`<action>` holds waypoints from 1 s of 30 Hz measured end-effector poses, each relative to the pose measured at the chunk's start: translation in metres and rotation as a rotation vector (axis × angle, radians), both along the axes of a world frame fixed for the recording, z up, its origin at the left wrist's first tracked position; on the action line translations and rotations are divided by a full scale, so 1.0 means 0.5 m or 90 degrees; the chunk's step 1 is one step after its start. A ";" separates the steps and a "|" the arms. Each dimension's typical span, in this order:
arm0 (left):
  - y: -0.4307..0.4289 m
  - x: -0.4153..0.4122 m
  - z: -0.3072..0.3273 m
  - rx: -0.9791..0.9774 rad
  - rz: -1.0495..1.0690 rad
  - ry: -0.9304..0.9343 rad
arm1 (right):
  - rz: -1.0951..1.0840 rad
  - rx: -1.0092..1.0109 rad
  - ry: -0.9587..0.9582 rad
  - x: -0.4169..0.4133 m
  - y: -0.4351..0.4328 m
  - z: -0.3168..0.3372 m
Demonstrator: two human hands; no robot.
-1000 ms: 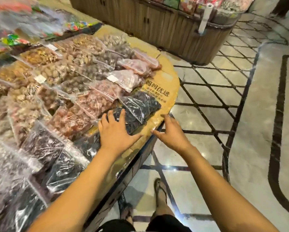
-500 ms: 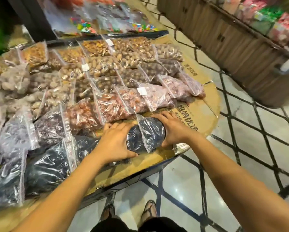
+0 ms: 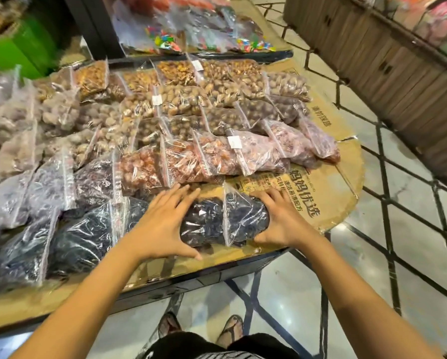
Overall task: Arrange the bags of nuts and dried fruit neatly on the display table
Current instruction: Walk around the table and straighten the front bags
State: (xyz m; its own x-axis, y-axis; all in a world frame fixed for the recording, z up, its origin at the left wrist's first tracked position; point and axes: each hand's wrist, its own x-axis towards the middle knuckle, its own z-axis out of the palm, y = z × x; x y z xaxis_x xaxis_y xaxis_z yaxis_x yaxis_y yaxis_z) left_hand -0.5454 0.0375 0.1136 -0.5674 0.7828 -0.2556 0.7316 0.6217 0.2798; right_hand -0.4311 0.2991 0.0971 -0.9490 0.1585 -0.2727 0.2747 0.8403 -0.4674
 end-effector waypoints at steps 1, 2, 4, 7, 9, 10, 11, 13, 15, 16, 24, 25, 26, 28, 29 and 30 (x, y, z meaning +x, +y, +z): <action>-0.016 -0.007 0.000 -0.009 -0.001 -0.015 | -0.005 0.003 0.004 0.006 -0.001 -0.004; -0.029 -0.014 -0.001 -0.016 -0.004 -0.027 | -0.007 0.012 0.008 0.011 -0.002 -0.006; -0.042 -0.021 -0.006 -0.028 -0.027 -0.034 | -0.018 0.025 0.004 0.021 -0.010 -0.014; -0.044 -0.024 -0.018 -0.046 -0.043 -0.009 | -0.062 -0.008 0.032 0.039 -0.045 -0.026; -0.044 -0.023 -0.024 -0.048 -0.027 0.011 | -0.078 0.020 0.080 0.048 -0.069 -0.040; -0.043 -0.022 -0.024 -0.046 -0.022 0.027 | -0.082 0.049 0.105 0.050 -0.075 -0.047; -0.042 -0.020 -0.024 -0.042 -0.017 0.040 | -0.087 0.072 0.124 0.048 -0.076 -0.054; -0.040 -0.017 -0.024 -0.028 0.003 0.050 | -0.091 0.104 0.132 0.037 -0.070 -0.062; -0.037 -0.015 -0.025 -0.018 0.027 0.060 | -0.077 0.123 0.130 0.022 -0.061 -0.062; -0.036 -0.015 -0.027 -0.015 0.042 0.065 | -0.068 0.128 0.127 0.015 -0.056 -0.059; -0.031 -0.013 -0.032 -0.001 0.066 0.038 | -0.026 0.089 0.118 -0.018 -0.032 -0.043; -0.033 -0.009 -0.027 -0.002 0.056 0.034 | -0.035 0.059 0.121 -0.013 -0.028 -0.045; -0.033 -0.002 -0.022 0.003 0.052 0.043 | -0.069 0.014 0.126 -0.008 -0.026 -0.047; -0.024 0.018 -0.011 0.033 0.077 0.081 | -0.192 -0.076 0.132 0.002 -0.026 -0.051; -0.015 0.027 -0.007 0.050 0.100 0.098 | -0.246 -0.103 0.128 0.004 -0.027 -0.055; -0.004 0.034 -0.007 0.061 0.122 0.110 | -0.276 -0.115 0.119 0.005 -0.028 -0.058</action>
State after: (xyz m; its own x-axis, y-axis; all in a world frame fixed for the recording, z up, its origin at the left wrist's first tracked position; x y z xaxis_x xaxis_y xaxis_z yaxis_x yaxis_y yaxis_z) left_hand -0.5285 0.0354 0.1100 -0.7367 0.6724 -0.0715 0.6448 0.7304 0.2252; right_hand -0.4286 0.2848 0.0680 -0.8413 0.5152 -0.1636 0.4782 0.5682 -0.6697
